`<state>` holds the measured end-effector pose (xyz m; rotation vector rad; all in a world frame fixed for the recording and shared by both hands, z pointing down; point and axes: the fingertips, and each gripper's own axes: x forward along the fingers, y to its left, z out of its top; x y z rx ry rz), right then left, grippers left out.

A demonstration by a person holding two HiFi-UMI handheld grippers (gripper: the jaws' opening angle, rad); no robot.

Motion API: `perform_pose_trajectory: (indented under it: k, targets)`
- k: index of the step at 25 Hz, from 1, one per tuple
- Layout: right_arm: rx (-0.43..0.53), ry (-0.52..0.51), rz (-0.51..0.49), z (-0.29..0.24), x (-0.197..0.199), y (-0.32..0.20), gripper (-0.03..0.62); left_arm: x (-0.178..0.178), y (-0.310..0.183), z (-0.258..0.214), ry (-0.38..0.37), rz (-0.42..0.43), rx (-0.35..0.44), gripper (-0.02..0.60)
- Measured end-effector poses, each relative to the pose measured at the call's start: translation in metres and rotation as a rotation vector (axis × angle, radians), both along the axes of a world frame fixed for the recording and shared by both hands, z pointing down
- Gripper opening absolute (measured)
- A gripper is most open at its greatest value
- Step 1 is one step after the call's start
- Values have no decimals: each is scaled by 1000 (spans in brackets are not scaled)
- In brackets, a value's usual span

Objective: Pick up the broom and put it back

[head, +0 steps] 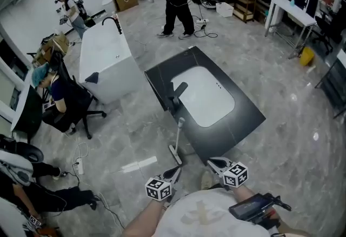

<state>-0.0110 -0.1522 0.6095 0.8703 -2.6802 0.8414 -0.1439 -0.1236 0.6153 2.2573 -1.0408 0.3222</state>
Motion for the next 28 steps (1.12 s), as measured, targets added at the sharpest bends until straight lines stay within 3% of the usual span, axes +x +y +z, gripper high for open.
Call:
perform_pose_trajectory:
  k: [12,19,28]
  targets:
    - [2,-8,-15,3,3,-52,17,-9,-89,3,-66,-62,29,12]
    - [-13,-13,-22,4,17,-69,17,-9,-133,16,-157,-79,19,15]
    - [-12,-4,32,6,59,-84,17,1,-197,25,-261,-83,54,161]
